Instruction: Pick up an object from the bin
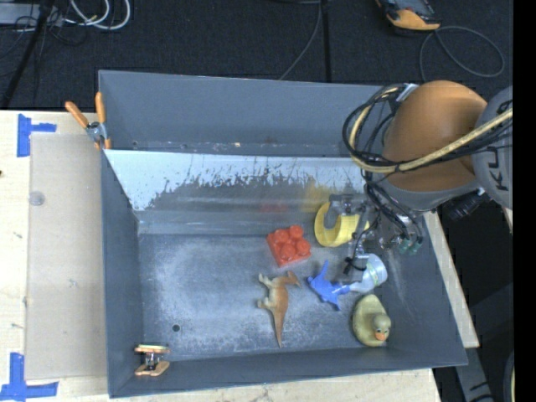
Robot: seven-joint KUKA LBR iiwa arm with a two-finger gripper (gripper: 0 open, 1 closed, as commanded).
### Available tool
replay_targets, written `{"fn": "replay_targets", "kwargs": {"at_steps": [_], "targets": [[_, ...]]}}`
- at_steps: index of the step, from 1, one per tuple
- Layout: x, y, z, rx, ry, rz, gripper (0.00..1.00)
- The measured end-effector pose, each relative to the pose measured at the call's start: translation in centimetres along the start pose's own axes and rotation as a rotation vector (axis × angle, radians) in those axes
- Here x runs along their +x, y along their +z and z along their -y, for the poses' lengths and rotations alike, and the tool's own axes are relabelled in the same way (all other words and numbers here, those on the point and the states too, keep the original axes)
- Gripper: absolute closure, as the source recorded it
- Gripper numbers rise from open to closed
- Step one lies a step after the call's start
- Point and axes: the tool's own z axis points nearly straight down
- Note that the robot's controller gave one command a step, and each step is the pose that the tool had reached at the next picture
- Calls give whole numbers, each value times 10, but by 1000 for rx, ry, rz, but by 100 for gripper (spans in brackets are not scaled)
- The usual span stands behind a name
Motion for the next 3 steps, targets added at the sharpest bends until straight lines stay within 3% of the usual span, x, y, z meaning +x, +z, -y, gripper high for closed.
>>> {"fn": "replay_targets", "kwargs": {"at_steps": [1, 2, 3], "targets": [[1, 47, 24, -1, -127, -1, 0], [9, 53, 78, -1, -170, -2, 0], [11, 50, 86, -1, -168, 0, 0]]}}
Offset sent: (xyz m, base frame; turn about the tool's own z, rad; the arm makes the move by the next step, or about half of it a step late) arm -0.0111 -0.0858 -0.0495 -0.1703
